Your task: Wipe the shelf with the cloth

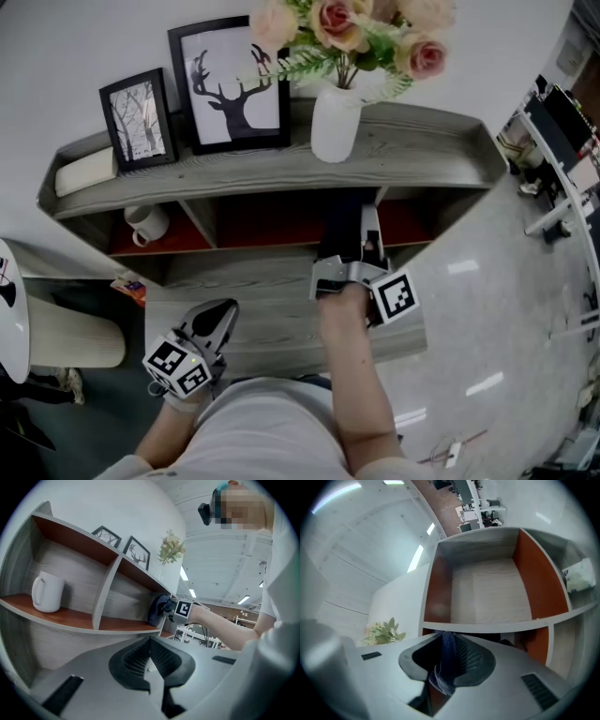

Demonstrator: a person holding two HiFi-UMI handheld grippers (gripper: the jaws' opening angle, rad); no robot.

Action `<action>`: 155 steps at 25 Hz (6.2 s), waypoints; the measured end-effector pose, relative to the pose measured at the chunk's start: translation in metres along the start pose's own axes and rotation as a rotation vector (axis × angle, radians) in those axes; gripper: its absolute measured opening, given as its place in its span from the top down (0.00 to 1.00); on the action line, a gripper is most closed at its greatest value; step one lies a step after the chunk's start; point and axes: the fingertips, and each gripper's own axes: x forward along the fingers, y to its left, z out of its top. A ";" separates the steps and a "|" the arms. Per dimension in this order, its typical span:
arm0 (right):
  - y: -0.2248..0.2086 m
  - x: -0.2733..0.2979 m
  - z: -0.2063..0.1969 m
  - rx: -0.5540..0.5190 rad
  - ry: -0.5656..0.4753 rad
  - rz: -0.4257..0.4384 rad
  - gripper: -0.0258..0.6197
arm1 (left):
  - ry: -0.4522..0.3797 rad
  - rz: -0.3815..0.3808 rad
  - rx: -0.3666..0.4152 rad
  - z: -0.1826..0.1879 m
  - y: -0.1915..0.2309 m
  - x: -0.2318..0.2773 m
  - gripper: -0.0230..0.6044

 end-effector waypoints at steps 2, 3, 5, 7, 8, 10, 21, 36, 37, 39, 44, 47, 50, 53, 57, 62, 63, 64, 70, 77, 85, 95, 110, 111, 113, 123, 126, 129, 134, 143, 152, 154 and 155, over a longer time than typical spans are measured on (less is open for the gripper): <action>0.012 0.003 0.001 0.022 -0.009 0.039 0.82 | -0.002 0.007 0.000 0.000 0.001 -0.001 0.94; 0.017 0.004 0.001 0.026 -0.013 0.053 0.82 | -0.002 0.011 -0.001 0.000 0.002 -0.002 0.94; 0.021 0.008 0.001 0.033 -0.016 0.069 0.82 | -0.003 0.018 -0.001 0.000 0.003 -0.004 0.94; 0.021 0.012 0.001 0.037 -0.015 0.082 0.82 | -0.004 0.027 -0.001 0.001 0.005 -0.005 0.94; 0.020 0.014 0.001 0.038 -0.015 0.088 0.82 | -0.003 0.031 0.000 0.001 0.006 -0.006 0.94; 0.016 0.019 0.001 0.037 -0.019 0.098 0.82 | -0.002 0.041 0.000 0.001 0.007 -0.007 0.94; -0.018 0.063 -0.005 0.045 -0.065 0.073 0.82 | -0.003 0.152 -0.016 -0.001 0.032 -0.035 0.94; -0.031 0.102 -0.058 0.033 0.017 0.154 0.82 | -0.019 0.204 -0.032 0.003 0.052 -0.043 0.94; -0.030 0.103 -0.064 0.045 0.033 0.165 0.82 | -0.020 0.207 -0.034 0.003 0.053 -0.044 0.94; -0.029 0.104 -0.078 0.062 0.069 0.186 0.82 | -0.022 0.214 -0.038 0.002 0.054 -0.047 0.94; -0.028 0.105 -0.114 0.080 0.174 0.233 0.82 | -0.026 0.237 -0.045 0.000 0.057 -0.056 0.94; -0.024 0.105 -0.152 0.092 0.280 0.252 0.82 | -0.028 0.262 -0.052 -0.003 0.060 -0.065 0.94; -0.021 0.104 -0.189 0.086 0.385 0.251 0.82 | -0.030 0.292 -0.059 -0.005 0.063 -0.076 0.94; -0.023 0.102 -0.218 0.072 0.467 0.242 0.82 | -0.031 0.324 -0.067 -0.008 0.066 -0.087 0.94; -0.031 0.097 -0.249 0.074 0.552 0.206 0.82 | -0.037 0.352 -0.075 -0.010 0.067 -0.099 0.94; -0.048 0.088 -0.268 0.075 0.606 0.125 0.82 | -0.045 0.377 -0.080 -0.012 0.070 -0.108 0.94; -0.051 0.087 -0.269 0.073 0.611 0.113 0.82 | -0.045 0.379 -0.080 -0.012 0.070 -0.109 0.94; -0.053 0.086 -0.269 0.066 0.615 0.103 0.82 | -0.045 0.379 -0.081 -0.012 0.070 -0.110 0.94; -0.064 0.082 -0.247 0.039 0.557 0.044 0.82 | -0.047 0.358 -0.074 -0.010 0.068 -0.104 0.94; -0.071 0.085 -0.190 0.012 0.443 -0.008 0.82 | -0.031 0.302 -0.060 -0.008 0.060 -0.086 0.94; -0.075 0.087 -0.109 -0.019 0.267 -0.052 0.82 | -0.004 0.222 -0.034 -0.007 0.046 -0.057 0.94; -0.105 0.074 -0.044 -0.026 0.068 -0.209 0.82 | 0.014 0.197 -0.024 -0.008 0.042 -0.045 0.94; -0.137 0.061 -0.065 0.008 0.076 -0.432 0.82 | 0.004 0.231 -0.040 -0.009 0.050 -0.052 0.94; -0.138 0.061 -0.072 0.013 0.090 -0.436 0.83 | 0.002 0.235 -0.042 -0.010 0.050 -0.054 0.94; -0.138 0.062 -0.087 0.022 0.121 -0.439 0.83 | -0.002 0.245 -0.048 -0.011 0.052 -0.056 0.94; -0.138 0.061 -0.161 0.057 0.287 -0.444 0.83 | -0.026 0.321 -0.076 -0.016 0.060 -0.082 0.94; -0.138 0.060 -0.185 0.079 0.352 -0.439 0.83 | -0.030 0.346 -0.085 -0.018 0.062 -0.090 0.94; -0.136 0.059 -0.208 0.106 0.414 -0.423 0.83 | -0.034 0.364 -0.093 -0.020 0.063 -0.096 0.94; -0.133 0.059 -0.241 0.135 0.499 -0.402 0.83 | -0.042 0.392 -0.102 -0.022 0.064 -0.105 0.94; -0.126 0.052 -0.267 0.174 0.573 -0.386 0.83 | -0.057 0.424 -0.115 -0.024 0.065 -0.116 0.94; -0.113 0.013 -0.262 0.138 0.641 -0.395 0.83 | -0.055 0.377 -0.109 -0.023 0.057 -0.107 0.94; -0.111 0.003 -0.256 0.143 0.648 -0.389 0.83 | -0.048 0.356 -0.105 -0.023 0.056 -0.101 0.94; -0.110 -0.002 -0.253 0.144 0.650 -0.386 0.83 | -0.045 0.344 -0.103 -0.022 0.055 -0.097 0.94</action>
